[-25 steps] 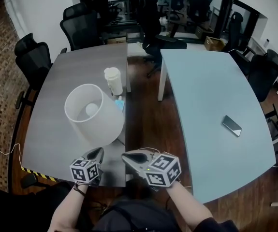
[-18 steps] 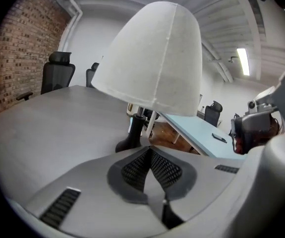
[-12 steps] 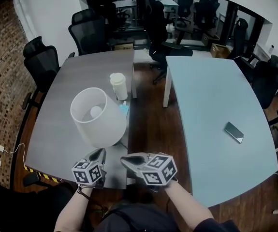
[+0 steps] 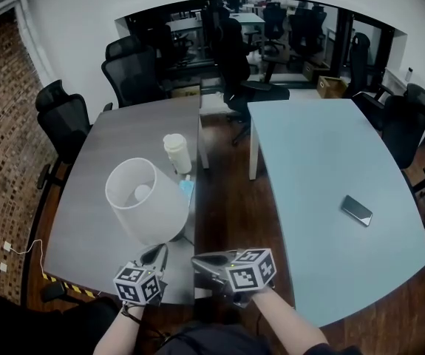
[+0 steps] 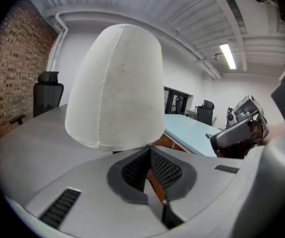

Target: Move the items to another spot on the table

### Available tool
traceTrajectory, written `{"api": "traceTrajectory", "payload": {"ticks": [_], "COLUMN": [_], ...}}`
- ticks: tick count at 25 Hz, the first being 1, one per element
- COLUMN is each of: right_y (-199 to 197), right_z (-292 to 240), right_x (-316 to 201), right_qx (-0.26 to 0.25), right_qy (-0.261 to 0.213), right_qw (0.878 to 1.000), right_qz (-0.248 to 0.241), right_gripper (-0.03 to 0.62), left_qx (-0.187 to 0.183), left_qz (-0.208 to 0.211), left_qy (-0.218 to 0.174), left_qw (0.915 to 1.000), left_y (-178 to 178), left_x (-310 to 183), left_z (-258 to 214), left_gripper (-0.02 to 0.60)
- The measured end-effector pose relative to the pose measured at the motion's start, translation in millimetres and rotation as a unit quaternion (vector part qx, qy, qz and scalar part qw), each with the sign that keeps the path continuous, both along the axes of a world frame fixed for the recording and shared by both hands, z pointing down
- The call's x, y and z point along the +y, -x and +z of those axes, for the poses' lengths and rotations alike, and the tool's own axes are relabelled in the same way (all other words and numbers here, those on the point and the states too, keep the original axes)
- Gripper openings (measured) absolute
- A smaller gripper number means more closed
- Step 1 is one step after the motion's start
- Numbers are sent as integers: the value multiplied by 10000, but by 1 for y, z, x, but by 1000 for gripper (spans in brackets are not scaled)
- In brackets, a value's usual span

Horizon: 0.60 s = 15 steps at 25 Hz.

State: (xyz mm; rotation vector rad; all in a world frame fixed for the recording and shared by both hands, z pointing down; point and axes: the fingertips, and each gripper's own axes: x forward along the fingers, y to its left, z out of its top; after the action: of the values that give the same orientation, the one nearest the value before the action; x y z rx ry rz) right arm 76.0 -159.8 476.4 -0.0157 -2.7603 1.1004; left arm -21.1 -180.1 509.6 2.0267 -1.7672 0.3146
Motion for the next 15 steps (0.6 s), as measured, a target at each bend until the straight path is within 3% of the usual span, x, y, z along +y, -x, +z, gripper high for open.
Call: {"api": "traceTrajectory", "payload": {"ticks": [5, 15], "right_y": [-11, -11], "right_z": [16, 30], "right_x": [6, 16], "right_qx": [157, 150], "right_qy": [45, 155], "right_qw": [9996, 9991], "right_qz": [-218, -377], "right_gripper": [9, 9], "left_qx": [-221, -159], "left_qz": [82, -337], "left_qy": [122, 160], "left_qw": [9996, 9992], "left_y": [-16, -7], "left_x": [10, 38], "left_z": [4, 2], "left_gripper": [12, 12]}}
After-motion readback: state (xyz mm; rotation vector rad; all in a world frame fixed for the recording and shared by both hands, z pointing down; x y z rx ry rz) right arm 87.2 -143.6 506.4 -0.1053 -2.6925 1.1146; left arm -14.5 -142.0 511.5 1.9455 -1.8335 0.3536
